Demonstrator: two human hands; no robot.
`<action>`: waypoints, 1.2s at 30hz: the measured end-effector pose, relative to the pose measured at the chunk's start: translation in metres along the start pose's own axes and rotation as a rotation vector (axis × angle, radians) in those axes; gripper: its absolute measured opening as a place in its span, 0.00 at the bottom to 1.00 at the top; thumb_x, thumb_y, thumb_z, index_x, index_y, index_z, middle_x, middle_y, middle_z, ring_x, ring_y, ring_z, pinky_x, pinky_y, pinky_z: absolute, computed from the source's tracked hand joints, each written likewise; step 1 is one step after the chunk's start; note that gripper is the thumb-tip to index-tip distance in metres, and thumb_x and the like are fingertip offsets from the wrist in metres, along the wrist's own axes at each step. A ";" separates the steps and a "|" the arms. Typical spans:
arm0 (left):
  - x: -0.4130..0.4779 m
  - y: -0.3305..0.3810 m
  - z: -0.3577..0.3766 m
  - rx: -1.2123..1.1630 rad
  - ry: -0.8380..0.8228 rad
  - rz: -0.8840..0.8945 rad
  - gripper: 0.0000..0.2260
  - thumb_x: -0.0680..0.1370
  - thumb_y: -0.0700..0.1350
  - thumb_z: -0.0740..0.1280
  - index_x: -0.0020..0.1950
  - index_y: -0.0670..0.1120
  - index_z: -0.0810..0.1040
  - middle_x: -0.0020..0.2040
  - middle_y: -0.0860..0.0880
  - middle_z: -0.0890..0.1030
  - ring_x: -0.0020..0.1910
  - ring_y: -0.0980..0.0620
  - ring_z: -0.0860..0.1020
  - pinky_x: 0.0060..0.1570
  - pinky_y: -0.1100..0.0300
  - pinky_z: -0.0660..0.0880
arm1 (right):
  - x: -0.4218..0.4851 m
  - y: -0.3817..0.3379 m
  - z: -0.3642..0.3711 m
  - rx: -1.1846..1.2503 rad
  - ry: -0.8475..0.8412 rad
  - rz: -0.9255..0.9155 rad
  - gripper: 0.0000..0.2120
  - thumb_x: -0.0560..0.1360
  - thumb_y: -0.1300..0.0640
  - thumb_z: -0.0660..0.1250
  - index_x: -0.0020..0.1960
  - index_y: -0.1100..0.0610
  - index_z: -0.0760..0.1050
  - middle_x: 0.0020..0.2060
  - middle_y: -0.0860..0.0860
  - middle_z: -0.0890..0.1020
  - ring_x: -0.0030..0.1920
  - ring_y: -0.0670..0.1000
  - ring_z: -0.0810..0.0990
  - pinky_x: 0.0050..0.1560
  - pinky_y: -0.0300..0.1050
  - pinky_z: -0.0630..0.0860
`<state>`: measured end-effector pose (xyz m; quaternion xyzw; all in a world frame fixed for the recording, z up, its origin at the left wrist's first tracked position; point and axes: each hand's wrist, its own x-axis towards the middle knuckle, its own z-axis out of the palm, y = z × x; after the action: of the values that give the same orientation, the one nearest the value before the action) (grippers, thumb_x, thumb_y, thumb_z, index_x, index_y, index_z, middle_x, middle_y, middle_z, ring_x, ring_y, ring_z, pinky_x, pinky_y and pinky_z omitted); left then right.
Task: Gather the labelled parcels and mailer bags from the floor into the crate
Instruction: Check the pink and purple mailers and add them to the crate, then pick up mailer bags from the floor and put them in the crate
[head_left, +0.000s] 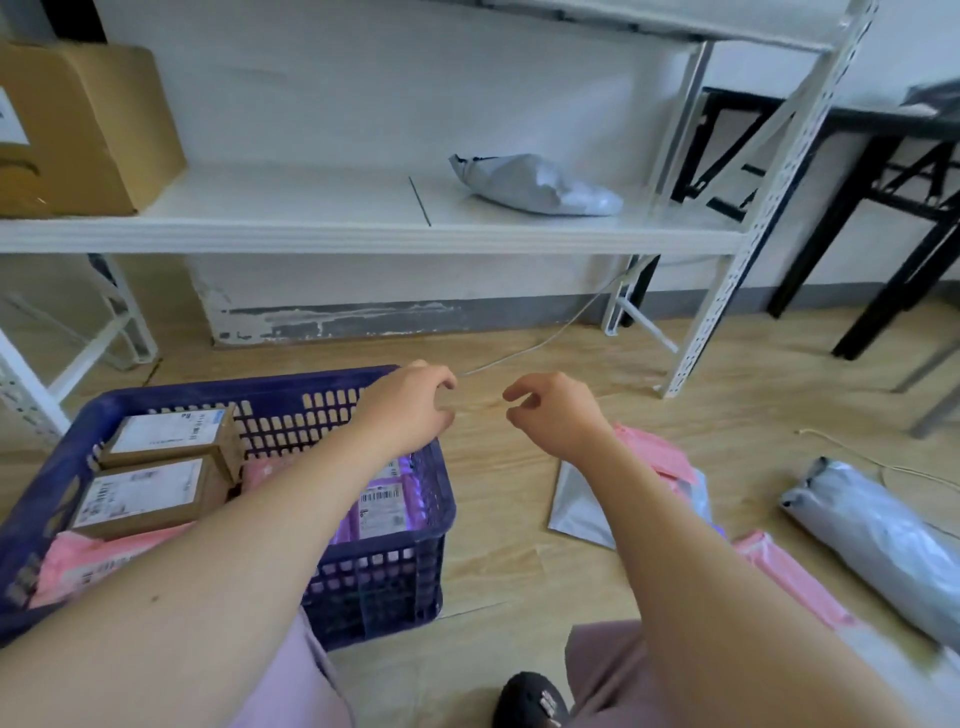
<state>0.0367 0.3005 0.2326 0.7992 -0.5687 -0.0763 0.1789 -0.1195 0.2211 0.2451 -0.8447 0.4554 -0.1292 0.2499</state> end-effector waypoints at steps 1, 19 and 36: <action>-0.004 0.007 0.003 -0.016 0.015 -0.002 0.17 0.77 0.48 0.65 0.66 0.52 0.73 0.63 0.51 0.73 0.59 0.49 0.74 0.53 0.55 0.73 | -0.004 0.004 -0.005 0.000 0.008 0.009 0.14 0.74 0.57 0.65 0.59 0.51 0.78 0.51 0.52 0.82 0.52 0.53 0.79 0.50 0.40 0.72; -0.004 0.109 0.044 -0.081 -0.033 0.174 0.20 0.76 0.46 0.65 0.68 0.52 0.70 0.67 0.51 0.70 0.61 0.51 0.73 0.57 0.52 0.74 | -0.053 0.094 -0.058 0.095 0.153 0.208 0.12 0.73 0.61 0.65 0.55 0.54 0.80 0.49 0.53 0.82 0.49 0.52 0.80 0.43 0.36 0.69; 0.091 0.150 0.100 0.101 -0.139 0.340 0.22 0.76 0.46 0.63 0.70 0.53 0.66 0.69 0.52 0.66 0.63 0.49 0.71 0.55 0.56 0.72 | 0.011 0.223 -0.094 0.180 0.254 0.450 0.10 0.72 0.63 0.65 0.49 0.56 0.82 0.40 0.52 0.81 0.48 0.55 0.82 0.49 0.44 0.77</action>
<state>-0.0974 0.1524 0.2041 0.6922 -0.7098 -0.0714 0.1094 -0.3125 0.0808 0.2041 -0.6736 0.6460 -0.2154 0.2873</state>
